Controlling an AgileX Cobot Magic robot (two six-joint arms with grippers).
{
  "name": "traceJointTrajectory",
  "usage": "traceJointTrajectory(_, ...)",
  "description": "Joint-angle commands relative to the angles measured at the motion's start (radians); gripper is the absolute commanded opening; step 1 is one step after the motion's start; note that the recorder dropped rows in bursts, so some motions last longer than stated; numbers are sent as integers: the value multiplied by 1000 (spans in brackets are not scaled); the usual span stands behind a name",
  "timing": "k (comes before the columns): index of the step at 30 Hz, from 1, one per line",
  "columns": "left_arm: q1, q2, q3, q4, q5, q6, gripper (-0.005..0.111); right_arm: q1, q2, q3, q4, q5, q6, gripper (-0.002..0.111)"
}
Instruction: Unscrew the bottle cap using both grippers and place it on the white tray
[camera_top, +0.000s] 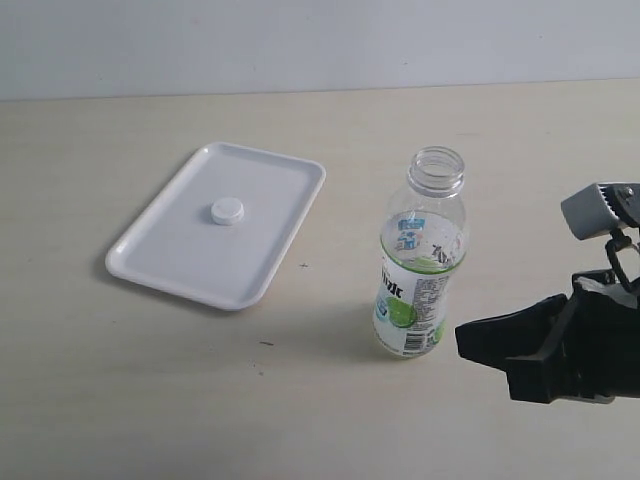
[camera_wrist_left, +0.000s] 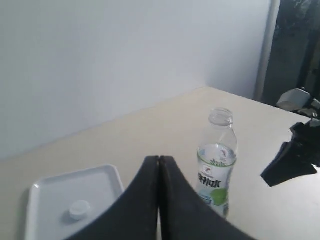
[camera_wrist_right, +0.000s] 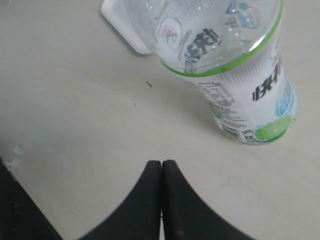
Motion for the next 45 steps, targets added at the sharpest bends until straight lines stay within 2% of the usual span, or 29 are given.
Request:
traceJointTrajectory(1,82,-182,24,46,-22,-95,0,1,-4,7,-1,-5,-1,0)
traceJointTrajectory(6,185,-196,35,58,-24,-162,0,1,-7,7,-1,-24,-1,0)
traceJointTrajectory(10,226,-164,60,89,-43,-173,0,1,-12,7,-1,-26,-1,0)
traceJointTrajectory(13,235,-164,108,109,-113,-190,0,1,-12,7,-1,-26,-1,0)
traceJointTrajectory(16,235,-191,163,352,-167,-415,0,1,-12,7,-1,-26,-1,0)
traceJointTrajectory(20,235,-201,245,951,-174,-1033,0,1,-12,7,-1,-26,-1,0)
traceJointTrajectory(21,235,-201,269,1000,-174,-1055,0,1,-12,7,-1,-26,-1,0)
traceJointTrajectory(27,235,-201,405,992,-185,-990,0,1,-12,7,-1,-28,-1,0)
traceJointTrajectory(33,235,-201,409,920,-126,-989,0,1,-12,7,-1,-28,-1,0)
traceJointTrajectory(37,235,-201,409,1000,-132,-988,0,1,-12,7,-1,-28,-1,0)
traceJointTrajectory(45,235,-201,409,1000,-132,-986,0,1,-12,7,-1,-28,-1,0)
